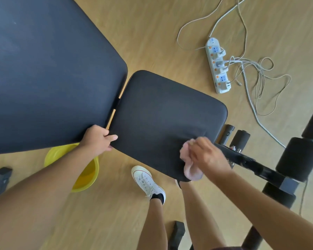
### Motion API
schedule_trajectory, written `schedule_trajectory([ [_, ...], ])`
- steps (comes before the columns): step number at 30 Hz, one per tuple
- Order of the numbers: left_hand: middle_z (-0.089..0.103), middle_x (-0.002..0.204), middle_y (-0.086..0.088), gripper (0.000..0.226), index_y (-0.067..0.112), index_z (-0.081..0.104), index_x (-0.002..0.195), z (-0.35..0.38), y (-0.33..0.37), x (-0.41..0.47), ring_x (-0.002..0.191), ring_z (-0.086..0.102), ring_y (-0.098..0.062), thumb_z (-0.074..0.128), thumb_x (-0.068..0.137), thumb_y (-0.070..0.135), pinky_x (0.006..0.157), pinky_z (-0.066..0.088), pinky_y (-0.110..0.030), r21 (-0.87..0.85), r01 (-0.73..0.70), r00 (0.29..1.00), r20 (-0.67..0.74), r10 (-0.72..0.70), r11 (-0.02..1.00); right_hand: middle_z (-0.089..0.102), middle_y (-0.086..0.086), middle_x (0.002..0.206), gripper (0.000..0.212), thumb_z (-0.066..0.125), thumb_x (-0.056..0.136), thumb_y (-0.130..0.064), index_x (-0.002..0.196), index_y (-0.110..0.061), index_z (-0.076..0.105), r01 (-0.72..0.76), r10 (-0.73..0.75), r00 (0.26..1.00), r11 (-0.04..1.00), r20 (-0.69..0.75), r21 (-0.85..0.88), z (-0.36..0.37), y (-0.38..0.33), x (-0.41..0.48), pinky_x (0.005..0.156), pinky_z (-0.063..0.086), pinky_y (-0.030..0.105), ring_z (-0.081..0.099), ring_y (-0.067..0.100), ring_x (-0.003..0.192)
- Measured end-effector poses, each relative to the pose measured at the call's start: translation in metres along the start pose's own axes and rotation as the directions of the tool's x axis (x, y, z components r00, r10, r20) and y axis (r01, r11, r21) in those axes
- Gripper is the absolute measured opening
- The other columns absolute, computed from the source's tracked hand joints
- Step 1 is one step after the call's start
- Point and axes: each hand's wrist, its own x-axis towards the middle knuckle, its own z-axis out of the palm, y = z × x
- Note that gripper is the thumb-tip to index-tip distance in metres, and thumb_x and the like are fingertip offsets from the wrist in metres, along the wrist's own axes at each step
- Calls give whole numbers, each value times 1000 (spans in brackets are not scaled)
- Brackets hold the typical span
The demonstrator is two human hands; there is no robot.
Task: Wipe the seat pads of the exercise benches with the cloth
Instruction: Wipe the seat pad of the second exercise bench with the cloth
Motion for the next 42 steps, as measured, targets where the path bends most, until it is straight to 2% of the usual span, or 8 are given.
schedule_trajectory([
  [4, 52, 61, -13, 55, 14, 31, 61, 0, -4, 3, 76, 81, -39, 75, 92, 13, 82, 62, -49, -22, 14, 1000, 16, -13, 1000, 47, 6, 83, 13, 63, 90, -3, 79, 2, 66, -550, 568, 813, 821, -128, 151, 6, -12, 15, 64, 48, 35, 54, 29, 69],
  [10, 52, 47, -2, 61, 17, 24, 58, 2, -6, 3, 70, 82, -34, 73, 94, 15, 66, 45, -31, 26, 2, 1000, 14, -2, 1000, 44, -1, 67, 7, 69, 79, -5, 79, -11, 68, 164, -153, 967, 986, 204, -37, 32, -8, -52, 47, 50, 37, 42, 20, 58],
  [16, 74, 82, -23, 44, -17, 49, 78, 0, -3, 3, 76, 82, -36, 71, 96, 16, 67, 47, -31, -24, 27, 999, 39, -26, 999, 60, 6, 89, 19, 53, 89, -12, 85, -10, 70, -543, 591, 772, 805, -234, 238, -15, -4, 118, 76, 43, 31, 57, 26, 83],
  [19, 67, 67, -21, 46, -23, 47, 102, 0, -2, 3, 76, 81, -35, 72, 96, 15, 68, 51, -33, -39, 51, 997, 65, -48, 998, 52, -10, 76, 14, 51, 53, -16, 63, -25, 48, -198, 201, 976, 979, 85, -46, 6, -87, 166, 76, 42, 29, 43, 18, 79],
  [24, 54, 48, -2, 53, 13, 34, 59, 3, -8, 6, 58, 80, -19, 74, 94, 16, 64, 59, -41, 11, 22, 998, 52, -22, 1000, 40, -3, 80, 19, 51, 62, -18, 80, -21, 50, 276, -238, 929, 956, 282, -101, 32, -93, 153, 64, 51, 35, 33, 25, 80],
  [29, 27, 45, 2, 60, 18, 22, 60, 4, -6, 3, 49, 76, -14, 72, 92, 17, 47, 26, -29, 47, -5, 1000, 20, 4, 999, 65, 6, 93, 21, 57, 88, -7, 93, -10, 77, -453, 457, 889, 867, 30, 207, -15, -53, 224, 69, 54, 31, 64, 32, 83],
  [36, 44, 52, -5, 58, 25, 16, 76, 4, -9, 2, 54, 78, -19, 70, 95, 21, 47, 26, -28, 71, -39, 999, -2, 39, 997, 60, 12, 73, 23, 63, 92, -22, 82, -5, 75, -269, 220, 874, 961, 434, 56, -25, -57, 292, 46, 35, 24, 49, 21, 67],
  [42, 47, 48, -5, 58, 17, 24, 59, 4, -11, 5, 53, 78, -18, 70, 95, 21, 48, 30, -26, 83, -41, 999, 19, 39, 996, 60, 8, 67, 17, 66, 88, -17, 75, -11, 76, -519, 479, 745, 854, 465, -49, -92, 35, 186, 49, 35, 24, 52, 19, 63],
])
